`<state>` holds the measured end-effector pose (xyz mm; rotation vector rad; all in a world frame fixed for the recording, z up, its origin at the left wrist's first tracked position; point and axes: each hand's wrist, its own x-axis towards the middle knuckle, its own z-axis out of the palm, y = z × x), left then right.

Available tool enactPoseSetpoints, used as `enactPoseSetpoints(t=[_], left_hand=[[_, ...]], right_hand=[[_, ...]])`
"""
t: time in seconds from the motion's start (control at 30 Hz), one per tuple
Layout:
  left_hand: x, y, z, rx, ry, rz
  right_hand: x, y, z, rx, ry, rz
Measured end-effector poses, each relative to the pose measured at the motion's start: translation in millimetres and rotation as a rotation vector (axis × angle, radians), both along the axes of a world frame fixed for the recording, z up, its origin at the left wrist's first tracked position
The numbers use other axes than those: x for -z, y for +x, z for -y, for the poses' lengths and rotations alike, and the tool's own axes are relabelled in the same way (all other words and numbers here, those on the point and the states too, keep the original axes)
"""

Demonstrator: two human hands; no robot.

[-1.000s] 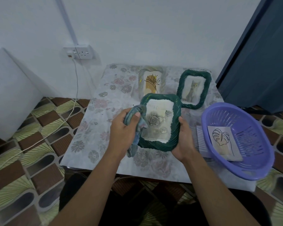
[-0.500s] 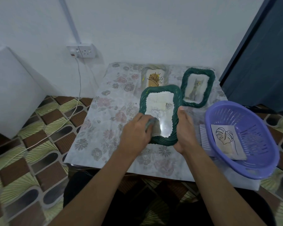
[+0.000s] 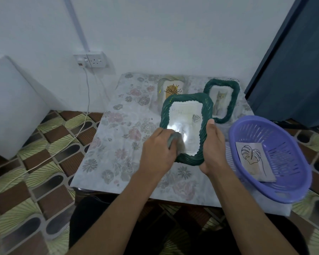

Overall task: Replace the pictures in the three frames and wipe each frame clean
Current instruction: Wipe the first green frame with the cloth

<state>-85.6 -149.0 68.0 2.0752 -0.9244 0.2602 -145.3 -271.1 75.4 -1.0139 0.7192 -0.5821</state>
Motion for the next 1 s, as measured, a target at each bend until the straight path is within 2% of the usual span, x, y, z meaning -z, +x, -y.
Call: enactPoseSetpoints(t=[0.17,0.37,0.57,0.67,0.87,1.0], left_hand=[[0,-8,2,0.179,0.038,-0.011],[-2,3,0,0.012,0.027,0.032],[8,-20,-2,0.282,0.086,0.039],[11,-17,-7,0.345,0.087,0.054],[9,-5,-2,0.284,0.062,0.111],[2,19,4,0.102,0.049,0.124]], right_hand=[[-1,-2,2,0.029,0.020,0.022],[-3,-6,2,0.031,0.021,0.006],[2,-9,0,0.028,0.007,-0.033],[7,-11,-2,-0.027,-0.004,-0.033],[8,-10,-16,-0.165,-0.006,-0.053],[10,-9,-30,-0.163,-0.081,-0.077]])
